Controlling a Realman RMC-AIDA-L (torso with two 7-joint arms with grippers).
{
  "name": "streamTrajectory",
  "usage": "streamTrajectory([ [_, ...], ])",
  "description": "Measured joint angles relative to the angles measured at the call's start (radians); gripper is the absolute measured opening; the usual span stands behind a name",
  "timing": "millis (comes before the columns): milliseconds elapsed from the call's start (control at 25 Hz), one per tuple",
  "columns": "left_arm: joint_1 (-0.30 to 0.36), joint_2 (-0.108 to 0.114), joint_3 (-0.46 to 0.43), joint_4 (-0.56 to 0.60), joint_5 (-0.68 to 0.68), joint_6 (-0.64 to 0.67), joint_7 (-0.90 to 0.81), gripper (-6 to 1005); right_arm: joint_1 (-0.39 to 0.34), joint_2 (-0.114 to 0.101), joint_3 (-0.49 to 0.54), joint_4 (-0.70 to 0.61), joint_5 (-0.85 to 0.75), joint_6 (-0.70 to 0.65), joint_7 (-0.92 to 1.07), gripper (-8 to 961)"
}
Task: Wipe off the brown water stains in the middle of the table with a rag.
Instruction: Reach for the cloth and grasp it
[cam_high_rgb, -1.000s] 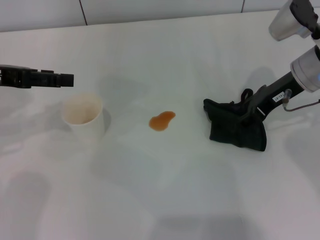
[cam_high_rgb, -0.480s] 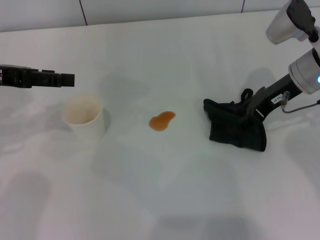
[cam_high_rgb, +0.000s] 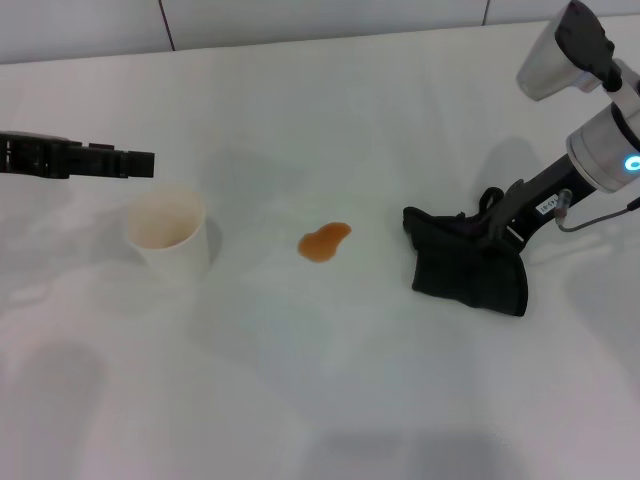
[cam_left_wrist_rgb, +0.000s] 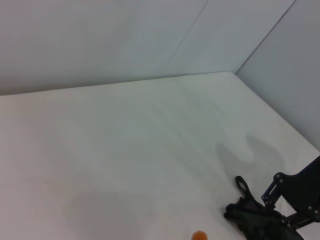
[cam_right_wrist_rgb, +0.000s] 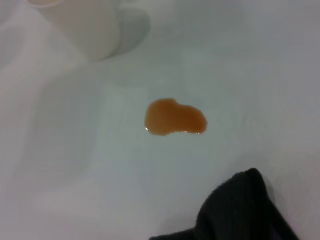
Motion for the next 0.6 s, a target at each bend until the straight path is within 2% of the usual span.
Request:
streamTrajectory([
  [40,0.000,0.000,0.000,0.000,0.001,0.000,0.000,892,0.003,0.000,0.000,-0.002,-0.005,0.003,0.001,305],
  [600,-0.001,0.003,0.000,0.000,0.001,-0.018,0.004,892,0.020,-0.004,0.000,-0.015,-0.006,0.003,0.005,224],
])
